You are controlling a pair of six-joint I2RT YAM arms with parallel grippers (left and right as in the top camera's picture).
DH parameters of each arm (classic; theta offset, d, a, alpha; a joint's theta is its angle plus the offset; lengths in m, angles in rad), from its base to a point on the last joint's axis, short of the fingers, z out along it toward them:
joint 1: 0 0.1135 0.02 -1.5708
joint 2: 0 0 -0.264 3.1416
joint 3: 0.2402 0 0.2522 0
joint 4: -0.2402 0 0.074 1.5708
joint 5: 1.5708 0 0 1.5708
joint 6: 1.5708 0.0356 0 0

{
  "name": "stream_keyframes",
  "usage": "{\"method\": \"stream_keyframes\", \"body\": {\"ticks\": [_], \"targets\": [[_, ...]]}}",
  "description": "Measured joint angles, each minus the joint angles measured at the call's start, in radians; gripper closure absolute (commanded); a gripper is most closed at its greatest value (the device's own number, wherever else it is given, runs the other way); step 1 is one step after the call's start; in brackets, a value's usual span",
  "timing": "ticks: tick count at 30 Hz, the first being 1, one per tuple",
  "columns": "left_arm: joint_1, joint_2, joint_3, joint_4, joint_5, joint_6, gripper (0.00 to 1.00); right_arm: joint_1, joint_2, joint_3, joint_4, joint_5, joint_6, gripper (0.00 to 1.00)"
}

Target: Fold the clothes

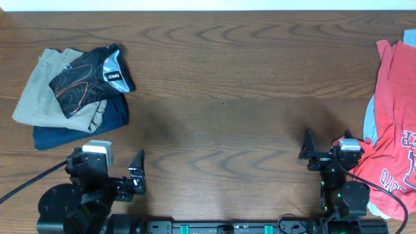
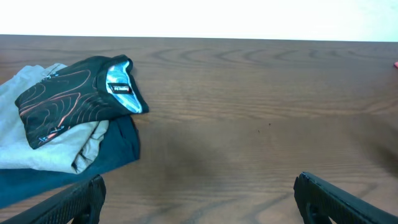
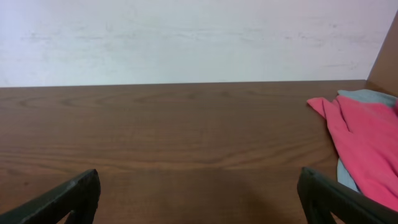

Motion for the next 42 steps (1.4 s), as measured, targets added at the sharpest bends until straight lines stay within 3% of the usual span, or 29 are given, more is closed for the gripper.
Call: {"method": "stream_keyframes", "body": {"ticks": [11,16,27,36,39,42], "targets": [[0.032,-0.015,-0.007,-0.053,0.000,0.008,0.02,0.000,0.000,0.000,0.000,0.000,0.000,0.01],[0.045,-0.098,-0.106,-0.002,-0.003,0.033,0.02,0.000,0.000,0.000,0.000,0.001,0.000,0.01],[0.084,-0.352,-0.578,0.441,-0.019,0.034,0.02,0.000,0.000,0.000,0.000,0.004,0.000,0.01],[0.089,-0.382,-0.846,0.905,-0.052,0.032,0.02,0.000,0.000,0.000,0.000,0.004,0.000,0.01],[0.089,-0.382,-0.916,0.988,-0.061,0.030,0.02,0.000,0.000,0.000,0.000,0.004,0.000,0.01],[0.089,-0.382,-0.957,0.962,-0.073,0.030,0.02,0.000,0.000,0.000,0.000,0.004,0.000,0.01]]}}
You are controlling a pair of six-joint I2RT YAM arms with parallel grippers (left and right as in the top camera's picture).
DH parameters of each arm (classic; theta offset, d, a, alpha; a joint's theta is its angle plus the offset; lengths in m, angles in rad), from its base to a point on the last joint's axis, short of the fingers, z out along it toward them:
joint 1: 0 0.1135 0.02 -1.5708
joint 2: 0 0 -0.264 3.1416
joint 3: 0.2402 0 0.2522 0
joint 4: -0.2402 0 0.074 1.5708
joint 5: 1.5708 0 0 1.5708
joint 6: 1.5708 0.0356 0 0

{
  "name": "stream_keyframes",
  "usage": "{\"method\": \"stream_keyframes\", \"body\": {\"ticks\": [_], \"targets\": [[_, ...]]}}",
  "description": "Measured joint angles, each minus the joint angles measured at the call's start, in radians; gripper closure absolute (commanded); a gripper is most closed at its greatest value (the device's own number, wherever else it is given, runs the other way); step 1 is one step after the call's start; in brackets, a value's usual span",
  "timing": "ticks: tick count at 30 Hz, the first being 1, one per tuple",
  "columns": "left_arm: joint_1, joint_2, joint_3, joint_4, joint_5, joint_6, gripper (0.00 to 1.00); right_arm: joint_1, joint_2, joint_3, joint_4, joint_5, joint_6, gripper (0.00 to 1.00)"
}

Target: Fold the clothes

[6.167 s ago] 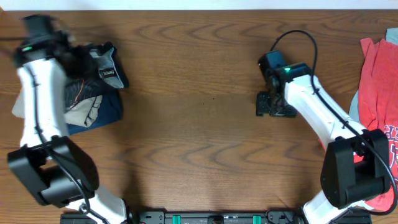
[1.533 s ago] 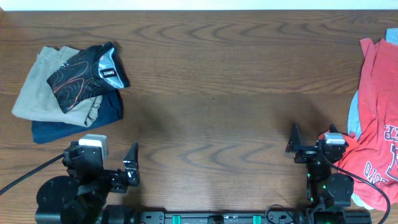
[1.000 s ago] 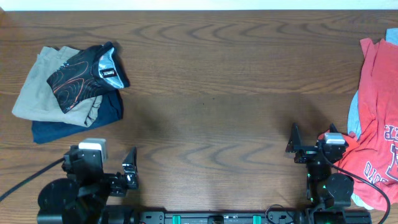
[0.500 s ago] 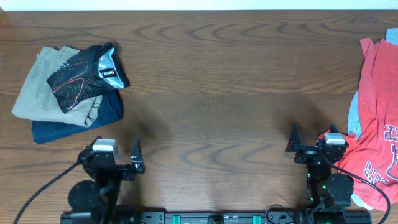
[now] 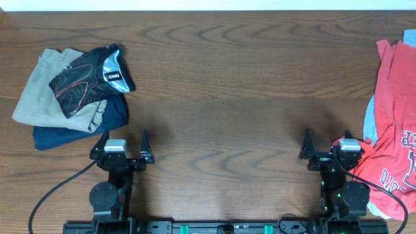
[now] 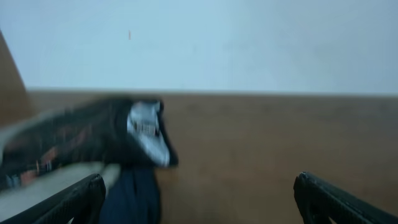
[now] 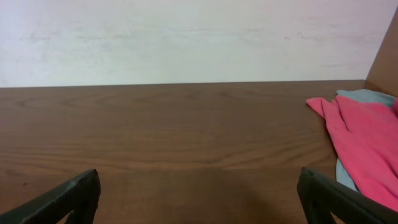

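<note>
A folded stack lies at the table's left: a black patterned shirt on a beige garment and a navy one. The left wrist view shows the stack blurred. An unfolded red shirt lies at the right edge over a light blue garment; the right wrist view shows the red shirt too. My left gripper stands open and empty just below the stack, in the wrist view too. My right gripper is open and empty beside the red shirt, seen close.
The wooden table reaches to a white wall at the back. Both arm bases stand at the near edge, with a black cable running off to the left.
My left arm has shifted from the lower left corner to stand upright near the stack, and its camera now looks low and level, blurred. The right arm and the clothes are unchanged.
</note>
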Motion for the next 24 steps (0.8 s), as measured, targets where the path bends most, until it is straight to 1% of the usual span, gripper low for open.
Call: {"method": "stream_keyframes", "body": {"ticks": [10,24], "targets": [[0.000,0.000,0.005,-0.040,-0.040,0.000,0.02,0.000,0.000,0.000,0.000,0.000,0.000,0.01],[0.000,0.001,0.006,-0.040,-0.043,0.000,0.02,0.000,0.000,0.000,0.000,0.000,0.000,0.01]]}}
